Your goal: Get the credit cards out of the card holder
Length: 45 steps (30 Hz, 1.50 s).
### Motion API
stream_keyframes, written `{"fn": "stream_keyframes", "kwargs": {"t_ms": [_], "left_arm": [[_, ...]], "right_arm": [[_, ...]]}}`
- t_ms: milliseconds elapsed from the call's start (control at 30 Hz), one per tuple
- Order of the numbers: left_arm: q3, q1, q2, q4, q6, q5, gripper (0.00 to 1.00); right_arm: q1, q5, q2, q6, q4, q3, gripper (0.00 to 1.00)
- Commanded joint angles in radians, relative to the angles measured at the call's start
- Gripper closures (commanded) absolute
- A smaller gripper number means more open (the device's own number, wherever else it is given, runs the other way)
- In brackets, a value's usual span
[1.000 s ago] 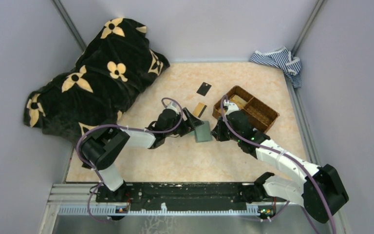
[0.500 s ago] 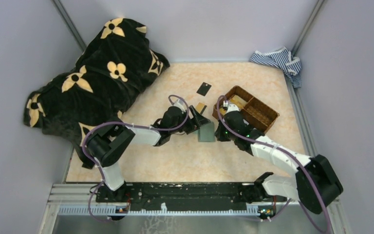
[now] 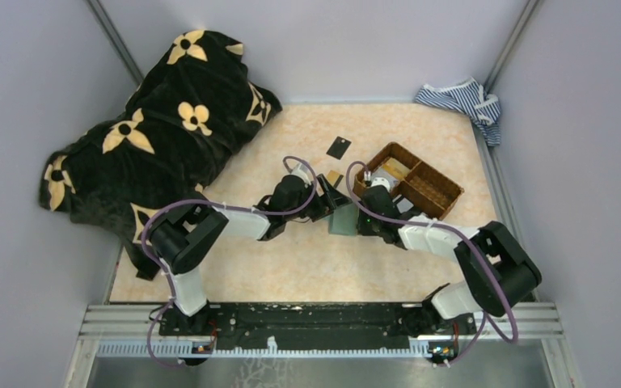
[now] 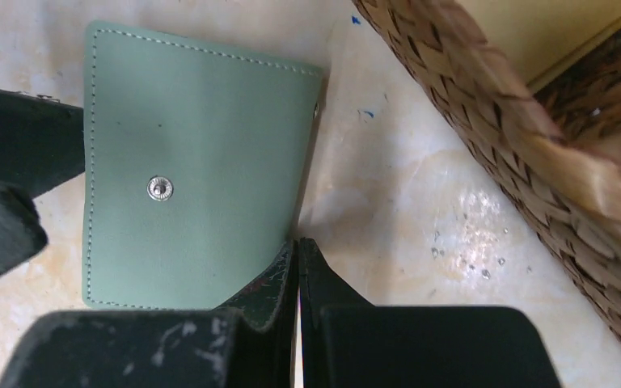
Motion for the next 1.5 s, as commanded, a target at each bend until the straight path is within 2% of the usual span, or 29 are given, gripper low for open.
{"fn": "stream_keyframes", "kwargs": {"t_ms": [0, 333, 500, 933, 1233, 1300, 1467], "left_arm": [[0.029, -0.014, 0.023, 0.025, 0.009, 0.026, 0.15], [0.040, -0.026, 0.001, 0.006, 0.019, 0.024, 0.15], [0.028, -0.026, -0.038, -0.033, 0.040, 0.005, 0.15], [-0.022, -0.026, -0.158, -0.169, 0.091, -0.058, 0.16], [-0.007, -0.026, -0.256, -0.339, 0.151, -0.087, 0.16], [-0.010, -0.025, -0.256, -0.336, 0.172, -0.095, 0.20], [-0.007, -0.026, -0.253, -0.289, 0.182, -0.094, 0.22]], "right_arm": [[-0.037, -0.071, 0.047, 0.009, 0.148, 0.026, 1.00], [-0.055, -0.179, 0.183, -0.008, 0.202, 0.114, 1.00], [-0.050, -0.283, 0.273, 0.014, 0.253, 0.174, 1.00], [0.048, -0.387, 0.373, 0.092, 0.361, 0.254, 1.00], [0.062, -0.490, 0.364, 0.136, 0.516, 0.187, 1.00], [0.060, -0.499, 0.349, 0.139, 0.545, 0.162, 1.00], [0.050, -0.502, 0.291, 0.138, 0.592, 0.089, 1.00]]}}
